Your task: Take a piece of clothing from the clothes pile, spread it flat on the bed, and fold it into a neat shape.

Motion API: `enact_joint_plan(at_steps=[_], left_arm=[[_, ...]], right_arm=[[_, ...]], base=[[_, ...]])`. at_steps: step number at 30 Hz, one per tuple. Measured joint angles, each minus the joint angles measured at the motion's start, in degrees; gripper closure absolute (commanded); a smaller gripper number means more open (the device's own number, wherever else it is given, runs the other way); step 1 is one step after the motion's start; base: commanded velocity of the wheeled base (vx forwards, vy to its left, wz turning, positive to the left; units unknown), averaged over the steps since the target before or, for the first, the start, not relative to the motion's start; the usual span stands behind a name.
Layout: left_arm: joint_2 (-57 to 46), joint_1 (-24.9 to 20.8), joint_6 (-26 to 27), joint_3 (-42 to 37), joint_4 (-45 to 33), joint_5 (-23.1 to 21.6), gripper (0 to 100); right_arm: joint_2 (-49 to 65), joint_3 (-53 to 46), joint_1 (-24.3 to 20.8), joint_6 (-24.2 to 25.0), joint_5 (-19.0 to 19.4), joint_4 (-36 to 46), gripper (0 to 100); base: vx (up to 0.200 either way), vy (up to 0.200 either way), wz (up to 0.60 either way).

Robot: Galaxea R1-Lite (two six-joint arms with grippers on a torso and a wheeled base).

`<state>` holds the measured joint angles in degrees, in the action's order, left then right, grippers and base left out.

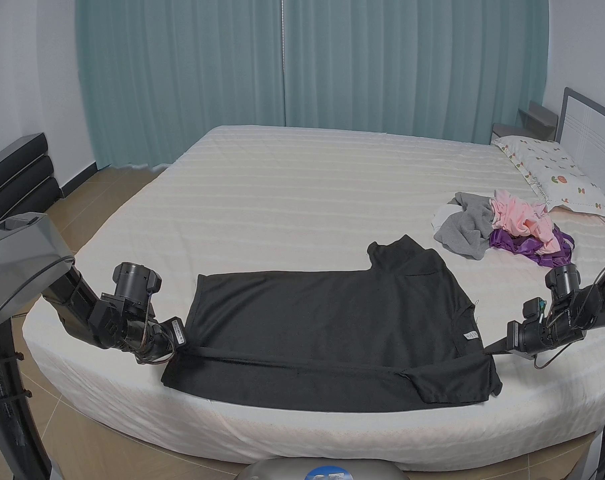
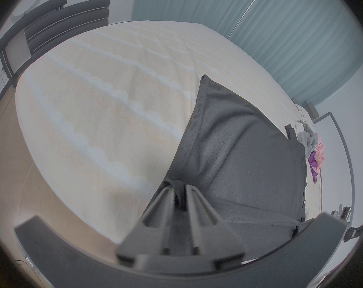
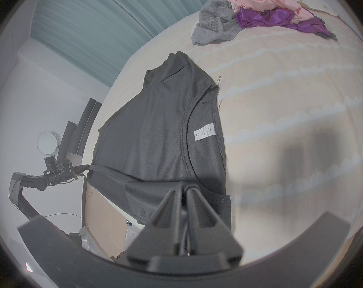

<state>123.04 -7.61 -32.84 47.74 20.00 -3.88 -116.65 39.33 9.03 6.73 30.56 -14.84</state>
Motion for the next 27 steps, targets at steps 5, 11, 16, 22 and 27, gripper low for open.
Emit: enact_joint_plan(at_steps=[5, 11, 16, 22, 27], left_arm=[[0.94, -0.02, -0.51, 0.71, 0.09, 0.02, 0], [0.24, 0.11, -2.82, 0.90, 0.05, -0.02, 0], [-2.76, 0.59, -3.78, -0.30, 0.00, -0.63, 0], [-7.25, 0.96, -4.16, -3.72, 0.20, -2.63, 0], [-10.31, 1.00, -4.57, -6.86, 0.40, -4.63, 0]], right_arm=[[-1.07, 0.59, -0.20, 1.18, 0.23, -0.02, 0], [0.12, -0.83, -0.17, 3.67, 1.35, -3.45, 0], [2.62, -5.02, -0.09, 6.60, 3.10, -12.93, 0], [4.52, -13.79, -0.11, 8.77, 4.04, -33.72, 0], [3.80, -22.03, -0.16, 11.61, 4.96, -52.55, 0]], base=[[0.000, 0.000, 0.00], [0.000, 0.000, 0.00], [0.000, 0.000, 0.00], [0.000, 0.000, 0.00], [0.000, 0.000, 0.00]])
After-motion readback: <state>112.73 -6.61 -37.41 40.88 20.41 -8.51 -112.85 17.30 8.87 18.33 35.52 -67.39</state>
